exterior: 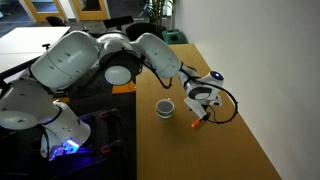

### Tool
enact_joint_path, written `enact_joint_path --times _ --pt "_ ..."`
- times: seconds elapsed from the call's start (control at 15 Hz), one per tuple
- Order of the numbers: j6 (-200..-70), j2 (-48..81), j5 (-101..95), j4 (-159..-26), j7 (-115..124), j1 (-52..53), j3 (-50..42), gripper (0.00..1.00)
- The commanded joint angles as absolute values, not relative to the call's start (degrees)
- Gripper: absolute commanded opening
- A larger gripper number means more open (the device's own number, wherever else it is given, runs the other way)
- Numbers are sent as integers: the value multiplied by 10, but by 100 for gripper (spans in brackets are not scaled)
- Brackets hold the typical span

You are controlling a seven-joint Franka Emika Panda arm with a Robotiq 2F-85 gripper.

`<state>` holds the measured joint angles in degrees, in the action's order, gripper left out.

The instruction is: Pick up the object and put it in the cup

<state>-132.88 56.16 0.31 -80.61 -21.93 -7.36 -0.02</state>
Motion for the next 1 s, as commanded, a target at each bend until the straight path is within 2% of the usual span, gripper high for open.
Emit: enact_joint_path --times 0.0,0.2,0.6,0.93 --pt "-1317 571 -7 -789 -214 -81 8 100" --pt "-1308 587 -6 -766 -215 -83 8 100" --pt "-1415 606 -6 -767 -223 -89 14 100" --pt "-1433 624 -4 -764 -226 -101 21 100"
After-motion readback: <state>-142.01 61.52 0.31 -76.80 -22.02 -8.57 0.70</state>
